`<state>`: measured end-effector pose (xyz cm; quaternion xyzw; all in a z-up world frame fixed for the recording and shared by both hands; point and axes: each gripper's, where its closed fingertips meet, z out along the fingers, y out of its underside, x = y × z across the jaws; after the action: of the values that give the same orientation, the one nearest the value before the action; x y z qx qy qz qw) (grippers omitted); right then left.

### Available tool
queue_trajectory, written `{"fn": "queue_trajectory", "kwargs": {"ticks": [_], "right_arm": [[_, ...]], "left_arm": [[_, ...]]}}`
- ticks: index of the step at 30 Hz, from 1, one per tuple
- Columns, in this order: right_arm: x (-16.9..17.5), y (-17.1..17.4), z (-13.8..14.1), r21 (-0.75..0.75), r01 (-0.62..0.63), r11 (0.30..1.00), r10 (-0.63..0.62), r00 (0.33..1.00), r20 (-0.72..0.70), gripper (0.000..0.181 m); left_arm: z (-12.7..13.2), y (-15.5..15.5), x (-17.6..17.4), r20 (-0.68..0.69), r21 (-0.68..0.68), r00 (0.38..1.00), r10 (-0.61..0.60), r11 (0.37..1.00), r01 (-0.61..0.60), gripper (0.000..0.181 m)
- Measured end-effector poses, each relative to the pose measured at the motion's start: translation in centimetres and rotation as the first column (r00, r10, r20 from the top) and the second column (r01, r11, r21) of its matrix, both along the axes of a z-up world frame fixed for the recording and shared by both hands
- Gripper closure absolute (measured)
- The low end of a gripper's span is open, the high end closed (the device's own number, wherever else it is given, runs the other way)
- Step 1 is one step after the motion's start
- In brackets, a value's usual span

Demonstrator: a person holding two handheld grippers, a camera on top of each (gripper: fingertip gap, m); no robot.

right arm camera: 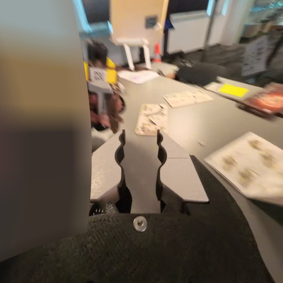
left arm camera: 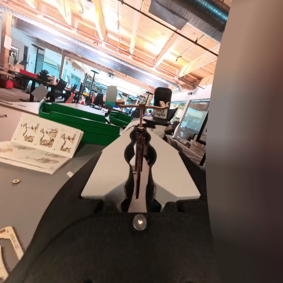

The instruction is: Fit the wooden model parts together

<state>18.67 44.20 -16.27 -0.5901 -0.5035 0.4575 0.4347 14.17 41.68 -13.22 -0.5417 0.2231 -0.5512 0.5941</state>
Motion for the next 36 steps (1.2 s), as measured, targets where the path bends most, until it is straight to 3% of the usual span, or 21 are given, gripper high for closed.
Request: {"fn": "queue_trajectory", "kwargs": {"ticks": [3, 7, 10, 14, 18, 21, 24, 26, 29, 33, 36], "right_arm": [[6.1, 3.3, -4.1, 0.060, 0.094, 0.994, -0.108, 0.944, 0.312, 0.137], [10.5, 3.6, -9.2, 0.032, 0.022, 0.999, -0.037, 0.778, 0.627, 0.128], [9.6, 3.9, -10.3, -0.045, 0.068, 0.997, -0.021, 0.749, 0.662, 0.133], [7.6, 4.4, -11.8, -0.139, 0.233, 0.962, -0.079, 0.729, 0.680, 0.127], [7.9, 5.0, -14.1, -0.046, 0.342, 0.939, -0.178, 0.596, 0.783, 0.125], [7.8, 5.1, -14.6, -0.030, 0.373, 0.927, -0.202, 0.566, 0.800, 0.135], [7.8, 5.3, -14.7, 0.003, 0.369, 0.929, -0.223, 0.555, 0.801, 0.160], [7.4, 5.4, -14.2, 0.030, 0.357, 0.934, -0.244, 0.571, 0.784, 0.163], [4.9, 5.9, -10.6, 0.194, 0.298, 0.934, -0.350, 0.668, 0.656, 0.164], [1.4, 6.1, -4.5, 0.518, 0.230, 0.824, -0.490, 0.749, 0.446, 0.164], [0.1, 6.4, -2.7, 0.680, 0.168, 0.713, -0.547, 0.741, 0.390, 0.164]], "left_arm": [[-1.5, 0.7, -0.1, -0.042, -0.057, 0.999, -0.012, 0.998, 0.009, 0.173], [-2.4, 1.2, 0.7, -0.039, -0.100, 0.995, -0.094, 0.991, 0.089, 0.173], [-3.0, 2.2, 1.3, -0.026, -0.124, 0.995, -0.100, 0.988, 0.097, 0.173], [-4.0, 3.9, 1.0, -0.021, -0.179, 1.000, -0.018, 0.984, 0.014, 0.173], [-3.8, 4.2, 0.4, -0.010, -0.160, 1.000, 0.026, 0.987, -0.027, 0.173], [-3.6, 4.1, 0.2, 0.005, -0.135, 1.000, 0.030, 0.990, -0.029, 0.174], [-3.8, 4.3, 0.4, 0.013, -0.134, 1.000, 0.011, 0.991, -0.010, 0.174], [-3.9, 4.6, 0.5, 0.020, -0.134, 1.000, -0.004, 0.991, 0.007, 0.174], [-3.2, 5.0, 0.4, 0.057, -0.095, 0.998, -0.019, 0.995, 0.024, 0.174], [-2.1, 5.9, 0.0, 0.108, -0.019, 0.994, -0.033, 0.999, 0.035, 0.174], [-2.5, 7.0, 0.3, 0.091, -0.013, 0.995, -0.043, 0.999, 0.044, 0.173]]}}
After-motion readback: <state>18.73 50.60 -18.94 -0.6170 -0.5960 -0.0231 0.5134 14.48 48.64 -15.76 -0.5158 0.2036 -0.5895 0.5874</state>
